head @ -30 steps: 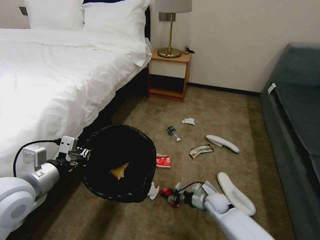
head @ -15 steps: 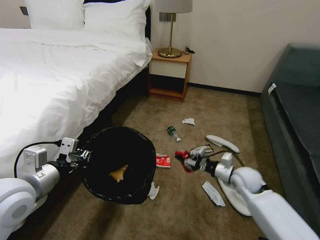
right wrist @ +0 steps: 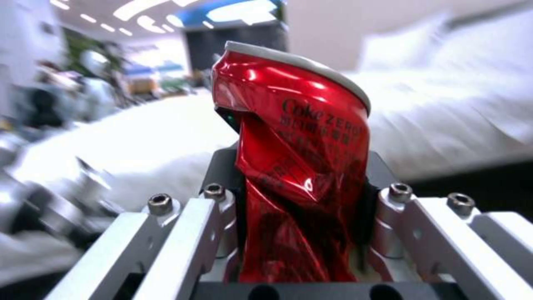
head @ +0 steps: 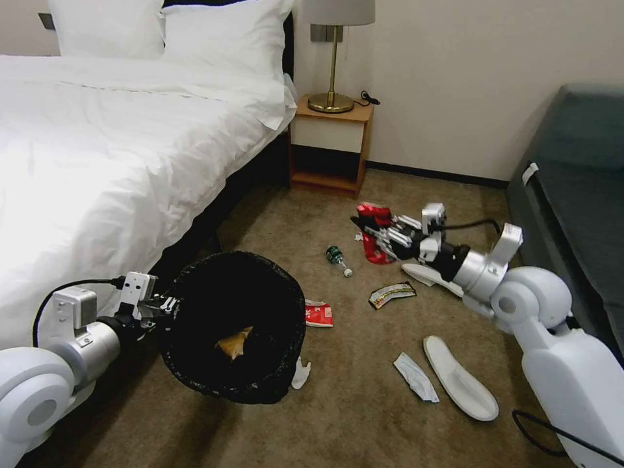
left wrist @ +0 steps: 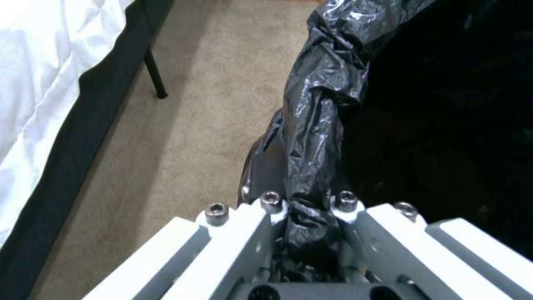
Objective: Pick up the trash bin, then pick up the garbage on the floor and place it into the trash bin.
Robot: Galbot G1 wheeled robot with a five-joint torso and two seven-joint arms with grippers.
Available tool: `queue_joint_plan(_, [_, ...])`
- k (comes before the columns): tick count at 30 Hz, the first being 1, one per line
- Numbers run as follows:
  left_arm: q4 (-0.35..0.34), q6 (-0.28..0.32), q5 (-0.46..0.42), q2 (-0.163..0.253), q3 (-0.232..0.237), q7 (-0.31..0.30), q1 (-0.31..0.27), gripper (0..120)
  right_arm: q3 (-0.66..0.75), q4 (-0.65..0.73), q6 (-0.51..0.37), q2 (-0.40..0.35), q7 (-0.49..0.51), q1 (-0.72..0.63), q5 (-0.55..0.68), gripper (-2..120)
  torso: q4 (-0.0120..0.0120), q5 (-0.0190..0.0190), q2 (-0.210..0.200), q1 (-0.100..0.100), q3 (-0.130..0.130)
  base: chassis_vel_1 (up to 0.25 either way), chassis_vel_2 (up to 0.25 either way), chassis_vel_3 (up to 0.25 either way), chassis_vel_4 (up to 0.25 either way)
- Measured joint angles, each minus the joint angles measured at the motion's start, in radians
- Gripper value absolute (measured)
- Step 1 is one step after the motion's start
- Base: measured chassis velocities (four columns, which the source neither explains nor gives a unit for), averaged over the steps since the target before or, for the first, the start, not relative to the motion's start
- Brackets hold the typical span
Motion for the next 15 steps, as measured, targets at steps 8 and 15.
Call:
queue_joint_plan(8, [-0.003, 0.000, -0.013, 0.001, 0.012, -0.010, 0.004, 1, -0.205, 0.058, -0.037, 0.046, 0.079, 0.141, 0.124, 30, 0.0003, -0.0001, 0.000, 0.000, 0.000, 0.000, 0.000, 0.000, 0.000])
queue_joint_plan(15, [-0.002, 0.000, -0.019, 0.015, 0.013, -0.013, 0.004, 1, -0.347, 0.076, -0.044, 0.070, 0.063, 0.197, 0.106, 30, 0.0001, -0.0001, 0.000, 0.000, 0.000, 0.000, 0.000, 0.000, 0.000])
